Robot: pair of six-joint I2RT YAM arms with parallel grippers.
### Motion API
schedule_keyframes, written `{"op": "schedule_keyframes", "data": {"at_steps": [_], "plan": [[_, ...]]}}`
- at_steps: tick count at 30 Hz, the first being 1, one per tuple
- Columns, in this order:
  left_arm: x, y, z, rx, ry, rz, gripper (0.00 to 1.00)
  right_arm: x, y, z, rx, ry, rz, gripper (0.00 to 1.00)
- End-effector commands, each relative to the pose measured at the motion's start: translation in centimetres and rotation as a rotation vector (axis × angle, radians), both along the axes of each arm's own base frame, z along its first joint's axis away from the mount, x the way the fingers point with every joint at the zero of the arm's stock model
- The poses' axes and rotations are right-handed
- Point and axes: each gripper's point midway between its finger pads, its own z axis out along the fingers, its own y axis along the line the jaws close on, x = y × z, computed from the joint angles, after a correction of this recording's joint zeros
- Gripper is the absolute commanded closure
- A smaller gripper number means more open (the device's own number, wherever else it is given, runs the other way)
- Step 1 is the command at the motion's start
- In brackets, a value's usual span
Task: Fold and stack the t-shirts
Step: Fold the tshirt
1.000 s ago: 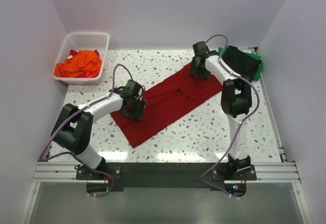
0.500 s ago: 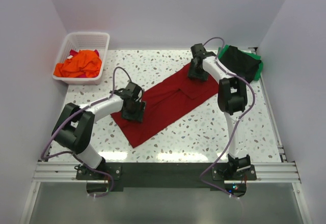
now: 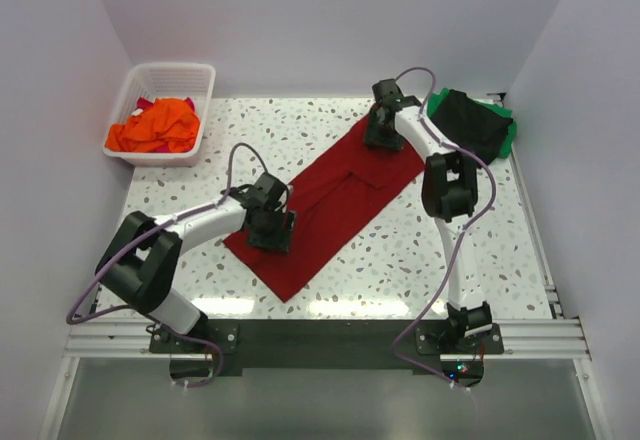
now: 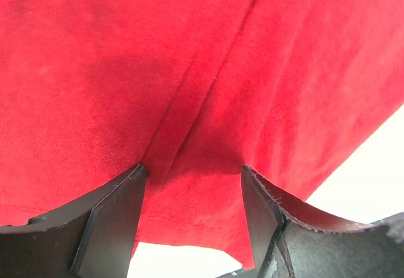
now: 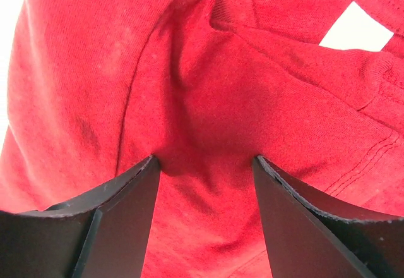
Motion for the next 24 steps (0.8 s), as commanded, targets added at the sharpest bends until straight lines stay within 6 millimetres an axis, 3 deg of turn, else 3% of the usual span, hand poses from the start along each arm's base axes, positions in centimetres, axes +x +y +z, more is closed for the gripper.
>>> {"op": "schedule_keyframes", "data": {"at_steps": [1,9,16,24], "plan": [[-4.3,-1.1,-0.3,-0.014,0.146,-0.023,0.33,0.3,1.2,-2.1,0.034,0.040,0.062,0.35],[-7.6,-3.9,-0.2,-0.026,0.184,-0.137,0.33,1.0,2.9,-2.4,0.079,0.039,0.126,0.34],[-10.6,-6.9,0.1,-0.026,0.180,-0.307,0.33,0.1,5.8,-3.2,0.069,0.050,0.239,0.34],[-11.9,-9.3,0.3,-0.024,0.159,-0.431,0.33,-0.3,9.4,-3.1,0.097,0.028,0.348,0.32]]}}
